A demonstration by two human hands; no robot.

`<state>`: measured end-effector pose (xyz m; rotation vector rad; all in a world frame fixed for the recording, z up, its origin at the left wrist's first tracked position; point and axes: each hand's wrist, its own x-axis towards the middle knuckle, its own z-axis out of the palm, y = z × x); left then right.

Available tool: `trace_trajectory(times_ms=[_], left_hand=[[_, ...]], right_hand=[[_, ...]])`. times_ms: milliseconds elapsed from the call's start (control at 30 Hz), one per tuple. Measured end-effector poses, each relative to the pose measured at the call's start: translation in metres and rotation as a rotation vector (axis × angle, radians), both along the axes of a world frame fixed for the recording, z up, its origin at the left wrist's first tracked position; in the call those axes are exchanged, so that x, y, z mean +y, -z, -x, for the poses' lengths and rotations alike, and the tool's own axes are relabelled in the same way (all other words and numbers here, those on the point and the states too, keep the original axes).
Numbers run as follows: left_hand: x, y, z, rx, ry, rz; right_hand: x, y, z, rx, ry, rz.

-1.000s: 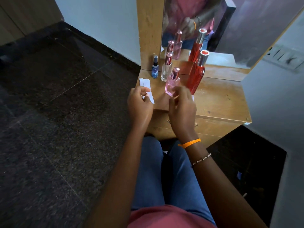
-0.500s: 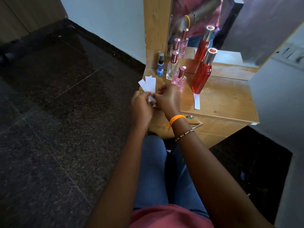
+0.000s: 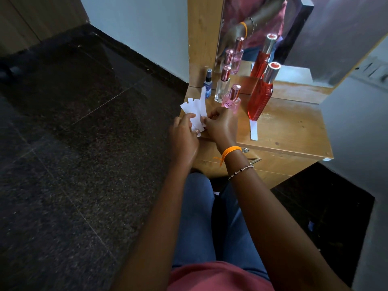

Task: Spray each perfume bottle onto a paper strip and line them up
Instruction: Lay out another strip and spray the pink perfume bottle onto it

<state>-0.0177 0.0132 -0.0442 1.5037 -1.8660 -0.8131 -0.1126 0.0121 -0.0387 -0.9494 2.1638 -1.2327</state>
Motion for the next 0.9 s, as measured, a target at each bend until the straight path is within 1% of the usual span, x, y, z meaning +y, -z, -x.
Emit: trace_trajectory(times_ms=[133, 300, 500, 600, 767, 900], left_hand=[[-0.001, 0.003, 0.001, -0.061, 0.017, 0.01], [-0.001, 0.005, 0.003, -0.063, 0.012, 0.037], [-0.001, 0.009, 0.004, -0.098, 0.018, 0.065], [-0.002, 0.011, 0.003, -0.076, 0.028, 0.076], [-0.002, 0.012, 0.003, 0.029, 0.047, 0.056], [0.001, 0.01, 0.002, -0.009, 0.042, 0.074]], right_hand=[[0.003, 0.001, 0.001, -0.004, -0.036, 0.033], [0.009, 0.001, 0.003, -0.017, -0.067, 0.08], [0.018, 0.001, 0.006, 0.022, -0.112, 0.139], [0.02, 0.002, 0.007, 0.008, -0.115, 0.141], [0.025, 0.004, 0.008, -0.027, -0.13, 0.152], [0.03, 0.003, 0.008, -0.015, -0.124, 0.148]])
